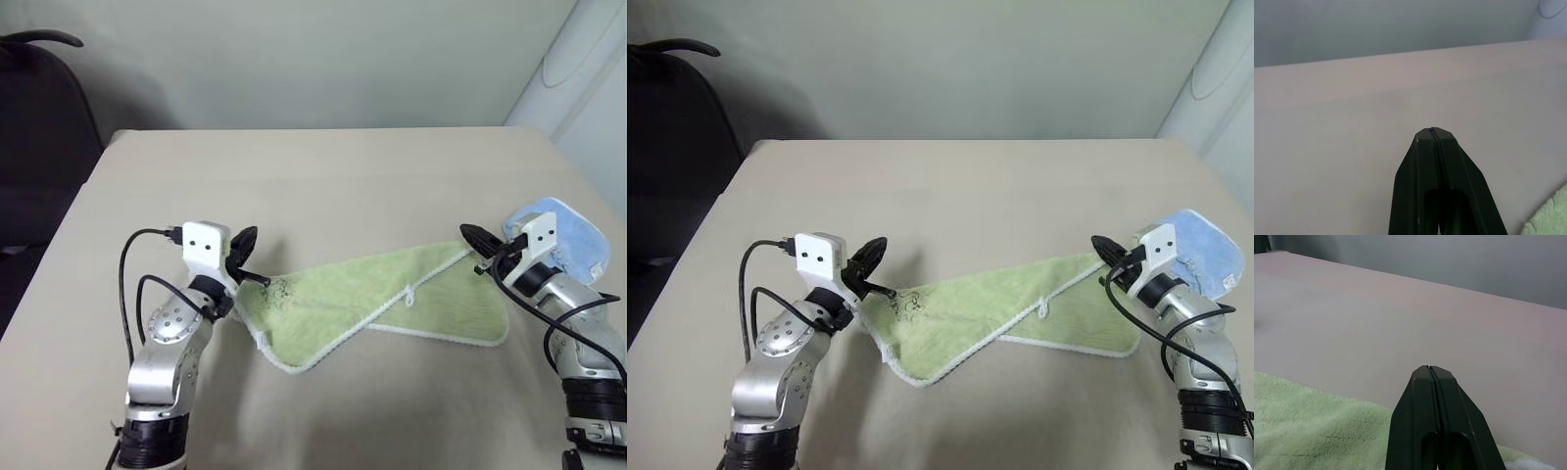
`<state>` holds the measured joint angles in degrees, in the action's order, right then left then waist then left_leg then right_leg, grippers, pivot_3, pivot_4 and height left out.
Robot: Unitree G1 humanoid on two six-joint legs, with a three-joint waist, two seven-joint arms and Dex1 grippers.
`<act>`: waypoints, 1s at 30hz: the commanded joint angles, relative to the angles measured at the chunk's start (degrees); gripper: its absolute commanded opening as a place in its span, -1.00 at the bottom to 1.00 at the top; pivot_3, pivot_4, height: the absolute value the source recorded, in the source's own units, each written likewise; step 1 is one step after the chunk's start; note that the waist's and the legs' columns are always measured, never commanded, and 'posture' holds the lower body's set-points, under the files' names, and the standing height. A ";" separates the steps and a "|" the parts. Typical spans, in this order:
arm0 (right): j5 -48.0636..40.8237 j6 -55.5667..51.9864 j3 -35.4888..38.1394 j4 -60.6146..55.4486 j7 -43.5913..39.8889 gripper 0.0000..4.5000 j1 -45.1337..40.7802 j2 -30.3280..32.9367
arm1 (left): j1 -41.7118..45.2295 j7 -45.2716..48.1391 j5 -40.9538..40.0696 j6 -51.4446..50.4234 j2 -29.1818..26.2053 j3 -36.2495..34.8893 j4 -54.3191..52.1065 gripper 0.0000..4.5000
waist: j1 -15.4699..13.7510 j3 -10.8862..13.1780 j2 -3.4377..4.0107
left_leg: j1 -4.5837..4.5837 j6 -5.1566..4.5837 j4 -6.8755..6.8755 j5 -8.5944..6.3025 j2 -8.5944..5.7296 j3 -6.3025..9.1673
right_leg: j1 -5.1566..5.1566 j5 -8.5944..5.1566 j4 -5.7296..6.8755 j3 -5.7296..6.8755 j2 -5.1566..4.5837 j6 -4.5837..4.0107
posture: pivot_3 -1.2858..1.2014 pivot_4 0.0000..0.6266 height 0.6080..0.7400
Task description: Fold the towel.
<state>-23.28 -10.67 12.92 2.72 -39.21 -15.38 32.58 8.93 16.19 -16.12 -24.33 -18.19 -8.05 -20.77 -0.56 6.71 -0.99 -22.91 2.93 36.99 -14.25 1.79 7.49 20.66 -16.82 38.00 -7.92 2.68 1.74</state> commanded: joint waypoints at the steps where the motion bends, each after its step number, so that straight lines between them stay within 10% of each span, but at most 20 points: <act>1: 0.12 1.27 1.46 -0.98 0.11 -0.98 -1.49 0.70 | 0.77 0.39 0.15 1.61 -0.04 -0.01 -0.39 -1.00 | 0.00 0.00 0.00 | 0.00 0.00 0.00 0.00 0.00 0.00 | 0.00 0.00 0.00 0.00 0.00 0.00 | 0.03 -0.52 1.00; 30: 3.98 4.36 -0.31 2.75 -0.85 -0.98 -3.55 1.07 | -0.67 -0.50 1.46 3.10 0.92 1.51 -1.96 -1.00 | -0.02 0.00 0.00 | 0.00 0.00 0.03 0.00 0.00 0.00 | -0.01 0.00 0.01 0.00 0.00 0.00 | 0.03 -0.52 1.00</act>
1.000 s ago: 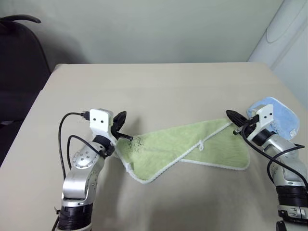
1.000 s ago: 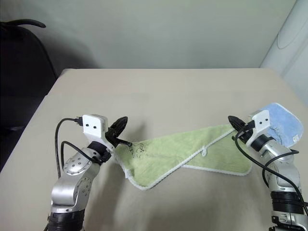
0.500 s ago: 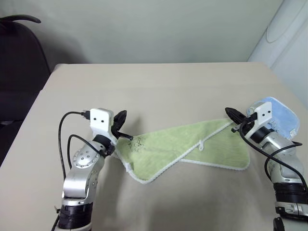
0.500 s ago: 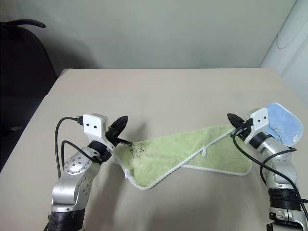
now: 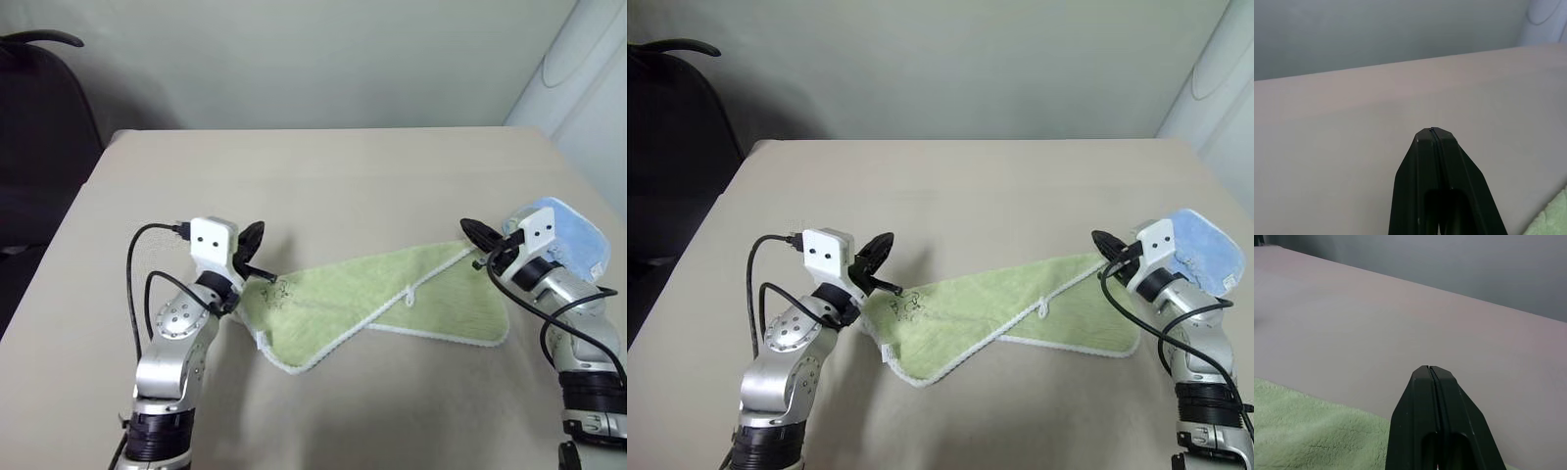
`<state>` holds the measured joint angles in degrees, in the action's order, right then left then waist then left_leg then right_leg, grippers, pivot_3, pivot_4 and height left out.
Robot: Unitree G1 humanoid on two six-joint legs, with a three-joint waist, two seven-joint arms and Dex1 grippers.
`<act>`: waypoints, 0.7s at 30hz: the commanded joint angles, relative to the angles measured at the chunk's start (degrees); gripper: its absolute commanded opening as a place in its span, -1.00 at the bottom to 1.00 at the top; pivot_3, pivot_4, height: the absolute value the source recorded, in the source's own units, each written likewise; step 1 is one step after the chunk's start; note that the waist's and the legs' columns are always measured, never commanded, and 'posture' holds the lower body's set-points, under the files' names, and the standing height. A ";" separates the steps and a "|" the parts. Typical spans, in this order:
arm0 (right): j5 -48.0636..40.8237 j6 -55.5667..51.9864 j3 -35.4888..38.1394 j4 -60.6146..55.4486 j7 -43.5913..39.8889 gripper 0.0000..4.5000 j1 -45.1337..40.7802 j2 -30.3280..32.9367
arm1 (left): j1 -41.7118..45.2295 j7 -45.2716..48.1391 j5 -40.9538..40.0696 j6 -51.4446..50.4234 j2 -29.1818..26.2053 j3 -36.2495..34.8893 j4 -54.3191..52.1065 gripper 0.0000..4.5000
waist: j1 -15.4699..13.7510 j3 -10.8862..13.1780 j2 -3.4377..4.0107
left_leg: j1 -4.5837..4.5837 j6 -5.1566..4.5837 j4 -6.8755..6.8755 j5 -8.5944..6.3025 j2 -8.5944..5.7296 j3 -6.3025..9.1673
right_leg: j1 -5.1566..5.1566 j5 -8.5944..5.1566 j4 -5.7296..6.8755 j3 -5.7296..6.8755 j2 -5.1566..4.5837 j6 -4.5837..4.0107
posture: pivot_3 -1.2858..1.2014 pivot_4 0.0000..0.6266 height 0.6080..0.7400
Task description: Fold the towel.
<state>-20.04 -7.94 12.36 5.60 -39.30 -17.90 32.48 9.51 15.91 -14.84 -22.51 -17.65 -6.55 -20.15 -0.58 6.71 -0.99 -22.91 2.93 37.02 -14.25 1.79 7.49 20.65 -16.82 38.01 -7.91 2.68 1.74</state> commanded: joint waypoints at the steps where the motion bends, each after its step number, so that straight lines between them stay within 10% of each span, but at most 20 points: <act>1: 0.84 1.77 0.45 -0.18 -0.65 -0.98 -0.93 1.21 | -1.74 0.00 0.34 1.34 0.40 0.41 -2.77 -1.00 | -0.02 0.00 0.00 | 0.00 0.00 0.00 0.00 0.00 0.00 | 0.00 0.00 0.00 0.00 0.00 0.00 | 0.03 -0.52 1.00; 12: 2.89 4.20 2.12 2.37 -2.14 -0.98 -0.51 5.69 | 5.03 2.86 0.81 2.69 0.46 2.78 3.25 -1.00 | -0.24 0.00 0.00 | 0.00 0.01 0.01 0.01 -0.01 -0.02 | -0.02 0.00 0.00 -0.01 -0.01 0.00 | 0.03 -0.52 1.00; 21: 6.70 10.55 0.32 16.15 -7.53 0.15 -6.48 13.17 | 3.28 3.48 0.95 4.19 1.33 3.52 3.82 -1.00 | -0.18 0.00 0.00 | 0.00 0.00 -0.01 0.00 -0.01 -0.04 | -0.02 0.00 0.01 -0.02 -0.01 0.00 | 0.03 -0.52 1.00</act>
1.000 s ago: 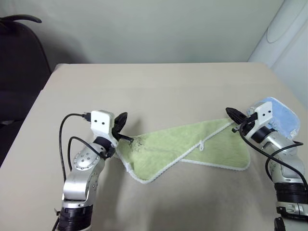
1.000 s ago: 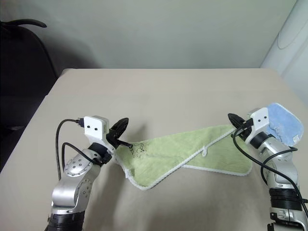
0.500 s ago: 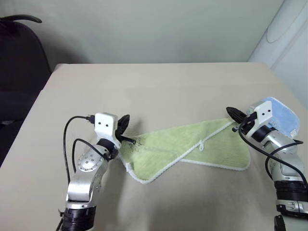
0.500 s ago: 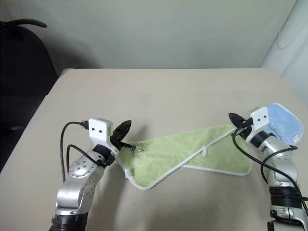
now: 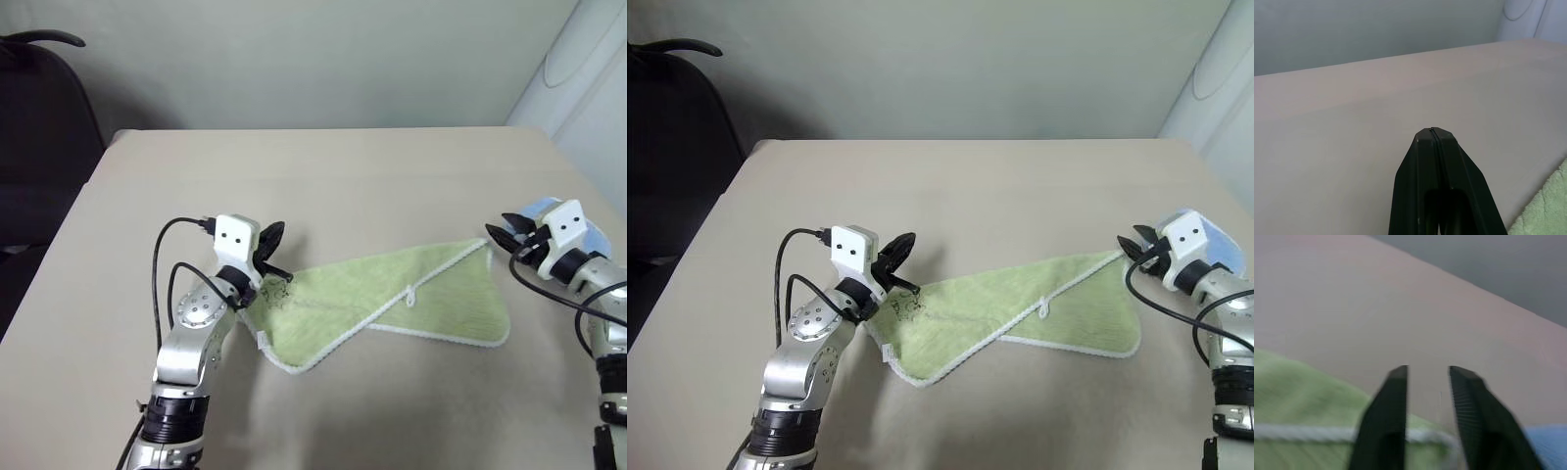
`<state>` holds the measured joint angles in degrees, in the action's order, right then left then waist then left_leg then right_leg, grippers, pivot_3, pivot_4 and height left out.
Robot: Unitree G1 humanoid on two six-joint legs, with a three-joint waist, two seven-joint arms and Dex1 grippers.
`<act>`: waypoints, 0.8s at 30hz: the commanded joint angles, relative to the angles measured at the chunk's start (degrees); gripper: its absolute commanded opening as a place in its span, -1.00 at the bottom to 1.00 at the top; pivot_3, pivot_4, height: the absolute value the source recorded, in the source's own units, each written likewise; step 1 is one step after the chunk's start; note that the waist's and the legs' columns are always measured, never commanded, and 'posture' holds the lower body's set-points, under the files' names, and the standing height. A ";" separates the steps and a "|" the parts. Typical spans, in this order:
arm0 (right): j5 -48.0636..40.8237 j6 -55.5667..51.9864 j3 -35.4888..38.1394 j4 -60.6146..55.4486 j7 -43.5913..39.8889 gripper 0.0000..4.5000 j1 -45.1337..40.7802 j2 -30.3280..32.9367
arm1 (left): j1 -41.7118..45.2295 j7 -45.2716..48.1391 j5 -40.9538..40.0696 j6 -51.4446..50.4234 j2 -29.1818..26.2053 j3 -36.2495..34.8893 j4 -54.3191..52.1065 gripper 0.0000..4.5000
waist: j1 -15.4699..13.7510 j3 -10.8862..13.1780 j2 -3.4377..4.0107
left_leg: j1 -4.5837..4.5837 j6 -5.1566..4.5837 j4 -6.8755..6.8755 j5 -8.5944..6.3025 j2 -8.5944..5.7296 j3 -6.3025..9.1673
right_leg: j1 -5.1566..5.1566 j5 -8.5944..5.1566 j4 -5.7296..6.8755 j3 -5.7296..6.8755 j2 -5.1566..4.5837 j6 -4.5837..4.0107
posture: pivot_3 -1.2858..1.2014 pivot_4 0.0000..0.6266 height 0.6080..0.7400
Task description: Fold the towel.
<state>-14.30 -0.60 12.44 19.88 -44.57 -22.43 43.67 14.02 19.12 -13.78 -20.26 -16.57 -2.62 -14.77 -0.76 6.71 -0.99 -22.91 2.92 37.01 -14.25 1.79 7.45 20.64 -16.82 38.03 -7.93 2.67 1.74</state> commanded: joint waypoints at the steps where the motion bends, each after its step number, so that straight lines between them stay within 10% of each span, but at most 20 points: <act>1: 1.73 4.16 -0.15 3.00 -2.75 0.31 -2.62 2.64 | -1.91 0.30 0.00 1.93 0.27 -0.24 -1.72 -1.00 | 0.02 0.00 0.00 | 0.00 0.00 0.00 0.00 0.00 0.00 | -0.01 0.00 0.01 0.00 0.00 0.00 | 0.03 -0.52 1.00; 5: 9.07 13.08 -4.92 9.10 -4.87 0.90 -6.07 6.09 | -2.35 2.45 -0.46 2.14 -0.58 0.55 -2.36 -1.00 | -0.07 0.00 0.00 | 0.00 -0.09 0.01 -0.05 0.00 0.00 | -0.01 0.00 0.01 0.00 0.00 0.00 | 0.03 -0.52 1.00; 24: 29.34 38.49 -21.02 39.74 -2.35 0.90 -23.07 8.13 | -5.04 10.52 -4.97 -0.99 -5.83 1.80 -10.29 -1.00 | -0.13 -0.01 0.02 | 0.00 -0.51 0.00 -0.29 0.02 0.00 | 0.00 0.01 0.06 0.04 -0.05 -0.02 | 0.03 -0.52 1.00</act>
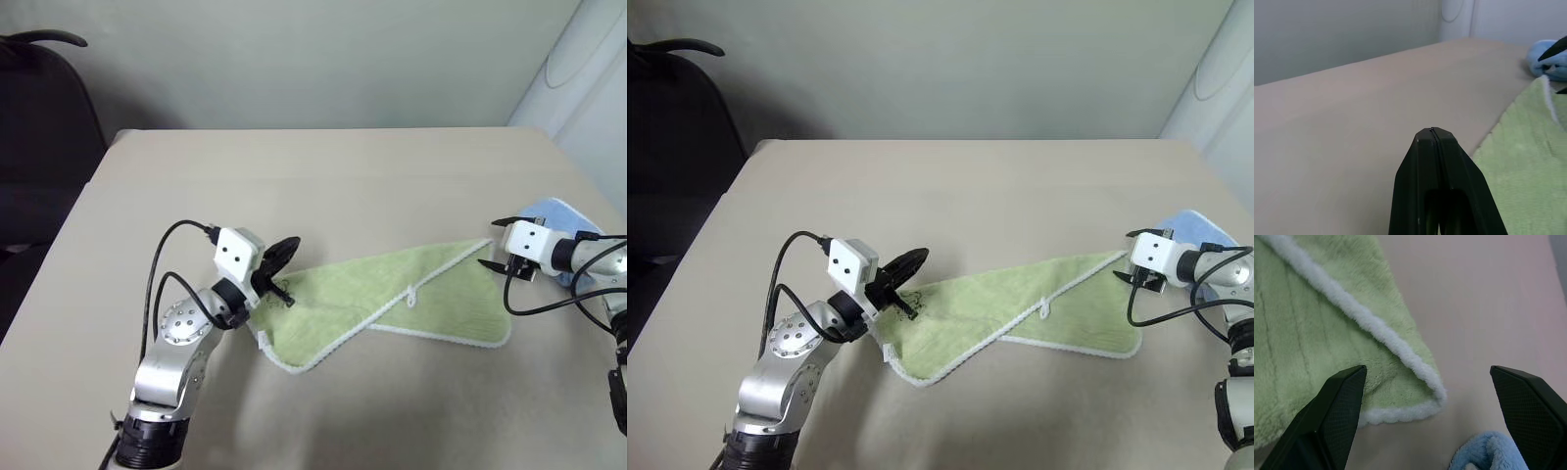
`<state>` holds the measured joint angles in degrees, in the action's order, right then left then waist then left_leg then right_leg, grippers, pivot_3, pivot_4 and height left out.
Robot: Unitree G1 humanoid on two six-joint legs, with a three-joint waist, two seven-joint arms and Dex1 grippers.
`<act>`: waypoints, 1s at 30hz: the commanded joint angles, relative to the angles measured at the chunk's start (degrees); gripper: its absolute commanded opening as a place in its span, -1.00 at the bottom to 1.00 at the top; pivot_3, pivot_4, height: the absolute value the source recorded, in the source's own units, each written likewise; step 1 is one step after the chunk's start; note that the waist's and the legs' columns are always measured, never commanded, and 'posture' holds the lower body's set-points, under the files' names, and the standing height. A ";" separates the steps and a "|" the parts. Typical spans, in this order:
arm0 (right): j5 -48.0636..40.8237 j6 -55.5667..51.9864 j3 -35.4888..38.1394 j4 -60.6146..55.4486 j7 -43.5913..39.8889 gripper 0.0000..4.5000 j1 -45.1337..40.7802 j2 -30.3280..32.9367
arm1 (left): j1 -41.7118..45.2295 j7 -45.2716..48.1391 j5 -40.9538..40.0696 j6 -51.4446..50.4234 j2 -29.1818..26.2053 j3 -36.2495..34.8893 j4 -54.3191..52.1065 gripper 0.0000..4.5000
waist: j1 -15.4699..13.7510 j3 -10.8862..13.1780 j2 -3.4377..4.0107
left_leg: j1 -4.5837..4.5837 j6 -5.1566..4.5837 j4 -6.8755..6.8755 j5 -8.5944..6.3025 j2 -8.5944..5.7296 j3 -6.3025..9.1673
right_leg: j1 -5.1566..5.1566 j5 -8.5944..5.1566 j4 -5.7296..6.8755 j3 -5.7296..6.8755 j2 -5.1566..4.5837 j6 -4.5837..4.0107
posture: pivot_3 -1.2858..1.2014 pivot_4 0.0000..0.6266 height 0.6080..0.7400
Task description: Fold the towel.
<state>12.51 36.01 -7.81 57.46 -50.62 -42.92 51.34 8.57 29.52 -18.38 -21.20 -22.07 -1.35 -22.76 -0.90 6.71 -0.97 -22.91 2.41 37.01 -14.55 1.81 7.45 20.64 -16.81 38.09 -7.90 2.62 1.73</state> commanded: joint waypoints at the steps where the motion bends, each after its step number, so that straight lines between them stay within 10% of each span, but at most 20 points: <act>1: 3.51 2.28 -1.33 2.92 4.68 0.90 -3.22 0.32 | 0.50 0.22 -0.23 -0.13 -0.34 0.76 -2.26 -1.00 | 0.05 0.00 0.00 | 0.00 -0.01 -0.01 -0.01 0.00 0.00 | 0.01 0.00 -0.01 -0.01 -0.02 0.00 | 0.03 -0.52 1.00; 7: 6.30 4.10 -3.17 6.31 7.17 0.66 -5.61 -0.69 | 0.87 0.60 -0.32 -0.48 -0.67 1.28 -2.32 -1.00 | 0.11 0.00 0.00 | 0.00 -0.06 -0.02 -0.04 0.01 0.00 | 0.02 0.01 0.00 0.00 -0.02 -0.02 | 0.03 -0.52 1.00; 18: 5.30 5.61 -2.81 6.55 6.55 -0.99 -5.27 -2.03 | -1.06 3.29 -0.76 -0.70 -4.86 0.19 -3.47 -1.00 | 0.18 0.00 0.01 | -0.01 -0.07 -0.03 -0.04 0.01 0.00 | 0.02 0.01 -0.01 0.00 -0.03 -0.03 | 0.03 -0.52 1.00; 25: 5.41 6.78 -2.46 4.76 9.75 -0.99 -4.23 -2.19 | -4.07 16.79 -2.77 3.44 -16.54 -3.51 -2.69 -1.00 | 0.32 0.01 0.01 | -0.02 -0.06 -0.08 -0.04 0.02 0.01 | 0.06 0.02 -0.02 -0.01 -0.03 -0.05 | 0.03 -0.52 1.00; 30: 4.80 7.14 -1.85 3.06 11.74 -1.00 -2.97 -2.41 | -6.62 31.23 -9.36 2.47 -26.55 -5.32 -3.94 -0.44 | 0.26 0.01 0.03 | -0.06 -0.05 -0.10 -0.05 0.03 0.03 | 0.10 0.03 -0.02 0.01 -0.05 -0.07 | 0.03 -0.52 1.00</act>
<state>18.73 42.45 -11.20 62.39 -40.17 -46.02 48.36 2.12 56.33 -25.68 -19.56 -46.89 -5.58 -24.11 -0.64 6.71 -0.94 -22.99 2.36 36.89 -14.60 1.84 7.48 20.74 -16.77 38.06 -7.89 2.56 1.65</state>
